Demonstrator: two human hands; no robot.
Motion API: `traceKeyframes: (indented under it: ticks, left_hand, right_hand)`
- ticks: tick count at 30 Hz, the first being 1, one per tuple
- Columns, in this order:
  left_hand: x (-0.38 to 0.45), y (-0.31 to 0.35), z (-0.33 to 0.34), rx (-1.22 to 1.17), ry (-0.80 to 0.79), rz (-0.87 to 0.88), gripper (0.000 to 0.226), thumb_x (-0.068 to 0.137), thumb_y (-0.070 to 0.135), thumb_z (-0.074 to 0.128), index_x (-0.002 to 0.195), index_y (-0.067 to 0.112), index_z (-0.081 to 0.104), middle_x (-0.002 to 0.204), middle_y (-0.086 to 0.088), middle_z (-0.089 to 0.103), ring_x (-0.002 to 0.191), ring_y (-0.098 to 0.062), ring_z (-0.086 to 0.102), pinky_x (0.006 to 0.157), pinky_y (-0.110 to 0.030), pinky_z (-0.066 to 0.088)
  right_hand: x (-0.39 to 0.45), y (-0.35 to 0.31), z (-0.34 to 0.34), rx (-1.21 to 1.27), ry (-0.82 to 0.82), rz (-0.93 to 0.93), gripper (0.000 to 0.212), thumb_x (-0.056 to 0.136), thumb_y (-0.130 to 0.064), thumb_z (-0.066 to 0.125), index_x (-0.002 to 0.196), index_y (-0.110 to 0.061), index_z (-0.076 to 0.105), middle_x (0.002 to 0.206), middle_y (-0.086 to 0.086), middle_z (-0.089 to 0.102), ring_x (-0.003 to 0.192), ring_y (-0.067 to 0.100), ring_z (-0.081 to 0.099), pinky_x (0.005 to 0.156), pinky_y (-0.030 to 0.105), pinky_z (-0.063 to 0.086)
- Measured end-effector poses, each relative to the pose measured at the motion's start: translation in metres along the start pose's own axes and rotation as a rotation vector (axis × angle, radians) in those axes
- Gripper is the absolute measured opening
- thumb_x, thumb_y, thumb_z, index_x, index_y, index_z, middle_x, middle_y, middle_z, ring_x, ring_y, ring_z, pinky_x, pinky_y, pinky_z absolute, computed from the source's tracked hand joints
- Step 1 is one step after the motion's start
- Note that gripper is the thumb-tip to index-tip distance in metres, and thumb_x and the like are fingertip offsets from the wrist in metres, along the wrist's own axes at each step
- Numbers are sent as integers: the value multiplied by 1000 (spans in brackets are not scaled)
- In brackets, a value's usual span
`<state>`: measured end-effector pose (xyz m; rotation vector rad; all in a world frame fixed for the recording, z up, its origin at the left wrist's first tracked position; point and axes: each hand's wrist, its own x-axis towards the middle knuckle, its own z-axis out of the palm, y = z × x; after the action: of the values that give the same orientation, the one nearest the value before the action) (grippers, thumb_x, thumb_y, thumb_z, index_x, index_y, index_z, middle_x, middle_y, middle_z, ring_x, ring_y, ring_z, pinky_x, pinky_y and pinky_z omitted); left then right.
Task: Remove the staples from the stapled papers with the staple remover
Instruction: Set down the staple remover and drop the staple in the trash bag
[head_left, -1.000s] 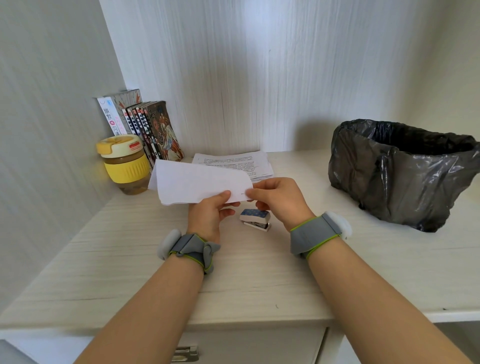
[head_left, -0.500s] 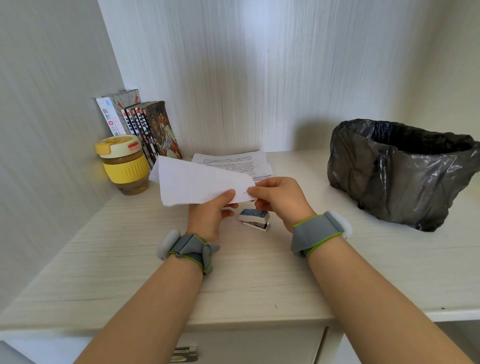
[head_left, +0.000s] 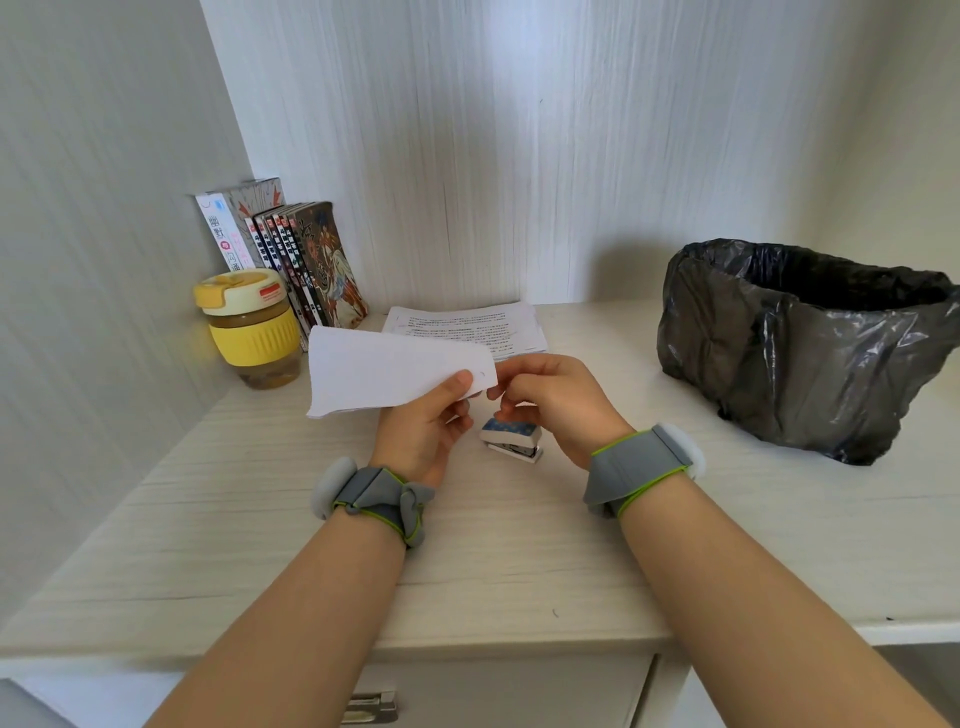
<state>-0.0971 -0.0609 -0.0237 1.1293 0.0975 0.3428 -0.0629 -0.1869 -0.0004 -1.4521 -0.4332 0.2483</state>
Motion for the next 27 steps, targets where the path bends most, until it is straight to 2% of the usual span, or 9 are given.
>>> traceKeyframes:
  ticks: [2, 4, 13, 18, 22, 27]
  left_hand:
    - [0, 0, -1, -12, -20, -10, 12, 86, 7, 55, 87, 18, 61, 54, 10, 60, 44, -1, 47, 46, -15, 44]
    - [1, -1, -1, 1, -34, -10, 11, 86, 8, 55, 87, 17, 61, 53, 9, 61, 43, -1, 47, 45, -15, 44]
    - [0, -4, 0, 55, -115, -44, 11, 88, 17, 52, 81, 18, 60, 49, 8, 52, 42, -3, 43, 43, -15, 40]
    - [0, -3, 1, 39, -120, -72, 13, 89, 18, 51, 78, 18, 58, 49, 7, 51, 41, -3, 42, 41, -16, 38]
    - [0, -4, 0, 49, -120, -79, 11, 89, 18, 51, 81, 18, 59, 49, 8, 52, 41, -3, 42, 42, -16, 39]
    - [1, -5, 0, 71, -114, -74, 10, 89, 17, 51, 83, 18, 59, 50, 8, 52, 42, -4, 42, 42, -16, 38]
  right_hand:
    - [0, 3, 2, -43, -17, -37, 24, 81, 13, 51, 93, -3, 66, 71, 3, 62, 60, 9, 55, 60, 15, 52]
    - [0, 5, 3, -68, -6, -89, 21, 80, 9, 59, 97, -2, 66, 73, 1, 63, 65, 8, 56, 63, 16, 50]
    - [2, 8, 5, -94, 58, -219, 20, 79, 6, 62, 84, -12, 68, 68, -3, 64, 55, -3, 57, 57, 13, 49]
    - [3, 10, 6, -110, 79, -243, 27, 79, 7, 61, 69, -18, 65, 49, -16, 63, 51, -5, 56, 54, 10, 48]
    - [2, 13, 7, -168, 113, -293, 23, 80, 4, 62, 72, -17, 66, 49, -19, 62, 51, -8, 55, 56, 8, 46]
    - [2, 14, 9, -173, 119, -306, 20, 81, 1, 61, 72, -16, 66, 62, -9, 61, 51, -8, 52, 57, 9, 44]
